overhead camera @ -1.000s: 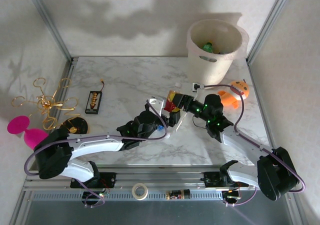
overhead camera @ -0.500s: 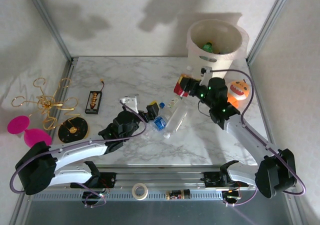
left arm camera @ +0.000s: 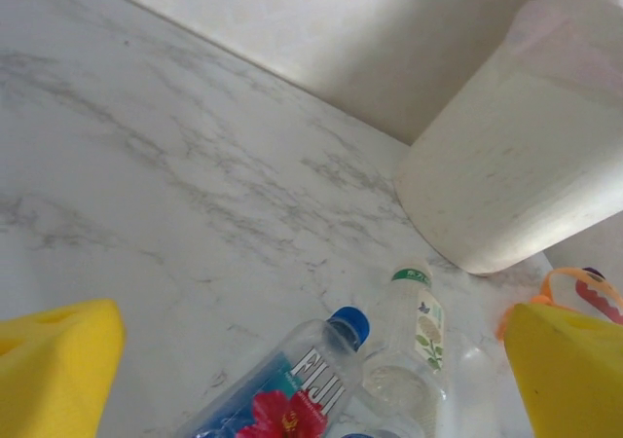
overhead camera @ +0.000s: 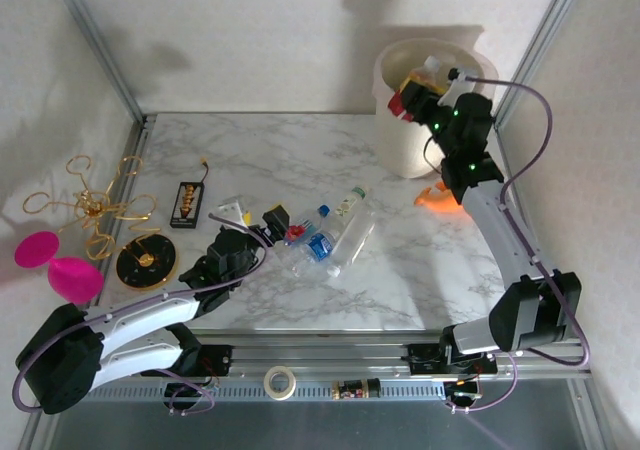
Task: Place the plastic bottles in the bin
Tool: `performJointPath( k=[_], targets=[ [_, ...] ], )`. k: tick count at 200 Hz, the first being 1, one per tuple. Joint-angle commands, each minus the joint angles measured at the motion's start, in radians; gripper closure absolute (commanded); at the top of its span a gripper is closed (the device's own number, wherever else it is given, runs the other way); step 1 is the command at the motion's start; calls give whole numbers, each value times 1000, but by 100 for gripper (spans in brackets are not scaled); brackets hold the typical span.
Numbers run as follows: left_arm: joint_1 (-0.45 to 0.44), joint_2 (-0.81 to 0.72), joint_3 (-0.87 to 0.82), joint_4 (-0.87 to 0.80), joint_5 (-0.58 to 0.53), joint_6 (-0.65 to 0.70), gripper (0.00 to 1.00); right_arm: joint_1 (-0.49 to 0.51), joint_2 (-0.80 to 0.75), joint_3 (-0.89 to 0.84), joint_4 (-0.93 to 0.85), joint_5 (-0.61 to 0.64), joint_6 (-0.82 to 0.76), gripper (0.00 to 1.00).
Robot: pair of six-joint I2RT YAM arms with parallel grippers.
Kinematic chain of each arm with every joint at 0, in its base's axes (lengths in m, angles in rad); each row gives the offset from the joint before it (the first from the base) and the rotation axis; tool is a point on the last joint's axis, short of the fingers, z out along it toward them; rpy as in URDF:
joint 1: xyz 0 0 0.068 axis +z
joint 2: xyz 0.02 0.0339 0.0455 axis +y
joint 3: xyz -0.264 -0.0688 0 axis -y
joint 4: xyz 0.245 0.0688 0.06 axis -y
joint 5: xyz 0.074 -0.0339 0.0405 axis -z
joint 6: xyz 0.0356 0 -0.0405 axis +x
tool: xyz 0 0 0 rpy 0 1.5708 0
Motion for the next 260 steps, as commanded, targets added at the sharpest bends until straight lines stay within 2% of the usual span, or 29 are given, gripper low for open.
performJointPath(
  k=[1,58,109,128,188,214,260],
  targets=[
    [10,-25,-23,-11,3,-69,0,-40,60,110,25,62,-33,53],
    [13,-53,-59,-31,2,-110,0,-76,251,301,4,159,-70,52],
    [17,-112,-77,-57,-34,-119,0,-78,359,369,-62,149,-70,49],
    [18,-121,-76,-61,-40,-121,0,-77,372,367,-65,144,-65,44],
    [21,-122,-83,-62,-41,-131,0,-78,361,393,-88,145,-81,18],
    [21,-125,-83,-60,-43,-131,0,-78,321,389,-94,149,-94,14],
    [28,-124,-81,-59,-55,-109,0,-72,188,278,-75,92,-59,14]
  ],
)
